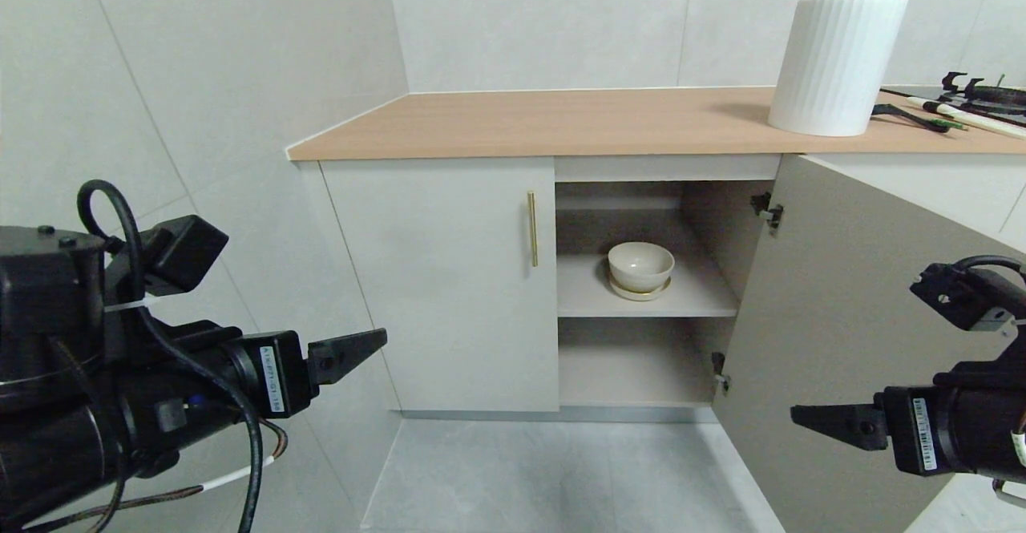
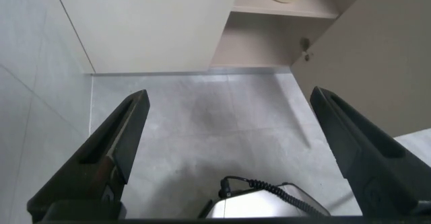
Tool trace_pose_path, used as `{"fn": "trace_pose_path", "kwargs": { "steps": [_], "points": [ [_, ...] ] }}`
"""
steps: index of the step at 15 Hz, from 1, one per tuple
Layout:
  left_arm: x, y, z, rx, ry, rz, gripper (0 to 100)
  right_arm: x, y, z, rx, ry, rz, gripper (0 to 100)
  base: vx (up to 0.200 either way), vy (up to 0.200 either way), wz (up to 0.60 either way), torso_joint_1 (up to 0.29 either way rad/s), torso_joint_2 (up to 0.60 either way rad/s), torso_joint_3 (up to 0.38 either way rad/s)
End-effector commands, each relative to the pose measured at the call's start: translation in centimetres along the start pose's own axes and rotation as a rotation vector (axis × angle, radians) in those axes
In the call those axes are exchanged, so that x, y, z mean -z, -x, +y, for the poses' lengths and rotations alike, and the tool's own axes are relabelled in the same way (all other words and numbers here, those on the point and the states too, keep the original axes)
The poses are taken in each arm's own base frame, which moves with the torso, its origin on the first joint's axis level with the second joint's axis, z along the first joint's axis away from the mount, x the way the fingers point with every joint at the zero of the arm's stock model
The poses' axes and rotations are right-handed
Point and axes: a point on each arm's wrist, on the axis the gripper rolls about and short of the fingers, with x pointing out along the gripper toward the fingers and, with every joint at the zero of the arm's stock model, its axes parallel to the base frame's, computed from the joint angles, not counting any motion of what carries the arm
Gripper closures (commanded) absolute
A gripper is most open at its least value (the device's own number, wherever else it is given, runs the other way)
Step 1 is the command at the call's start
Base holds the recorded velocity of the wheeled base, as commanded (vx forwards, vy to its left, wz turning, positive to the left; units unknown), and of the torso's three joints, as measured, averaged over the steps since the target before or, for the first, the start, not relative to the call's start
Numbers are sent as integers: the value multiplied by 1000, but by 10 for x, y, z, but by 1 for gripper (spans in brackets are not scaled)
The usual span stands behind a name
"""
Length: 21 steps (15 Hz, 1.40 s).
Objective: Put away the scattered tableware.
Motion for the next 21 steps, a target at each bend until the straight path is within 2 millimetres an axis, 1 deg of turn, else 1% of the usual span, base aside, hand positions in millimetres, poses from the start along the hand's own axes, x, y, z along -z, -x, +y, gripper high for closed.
{"fn": "trace_pose_path", "kwargs": {
  "steps": [1, 3, 6, 10, 11, 15, 16, 18, 21],
  "points": [
    [1, 0, -1, 5, -3, 4, 0, 0, 1, -3, 23, 0, 1, 0, 0, -200, 0, 2, 7, 2],
    [1, 0, -1, 4, -7, 5, 0, 1, 2, -4, 36, 4, 16, 0, 0, -200, 0, -2, 0, 5],
    [1, 0, -1, 5, -7, 4, 0, 4, 3, -6, 70, 23, 91, 0, 0, -200, 0, 7, 2, -1],
    [1, 0, -1, 5, -5, 4, 0, 7, 3, -12, 156, 55, 140, 0, 0, -200, 0, 4, 4, 1],
    [1, -1, -1, 4, -5, 5, 0, 7, 7, -14, 195, 66, 161, 0, 0, -200, 0, 2, 7, -2],
    [2, -1, -1, 5, -6, 9, 0, 7, 34, -17, 236, 86, 256, 0, 0, 0, 0, 0, 0, 0],
    [2, -1, -1, 5, -6, 9, 0, 7, 36, -19, 272, 82, 247, 0, 0, 0, 0, 0, 0, 0],
    [2, -1, -1, 4, -6, 10, 0, 3, 32, -32, 433, 50, 226, 0, 0, 0, 0, 0, 0, 0],
    [3, -1, -1, 4, -6, 12, 0, -2, 32, -50, 539, 13, 229, 0, 0, 0, 0, 0, 0, 0]
  ]
}}
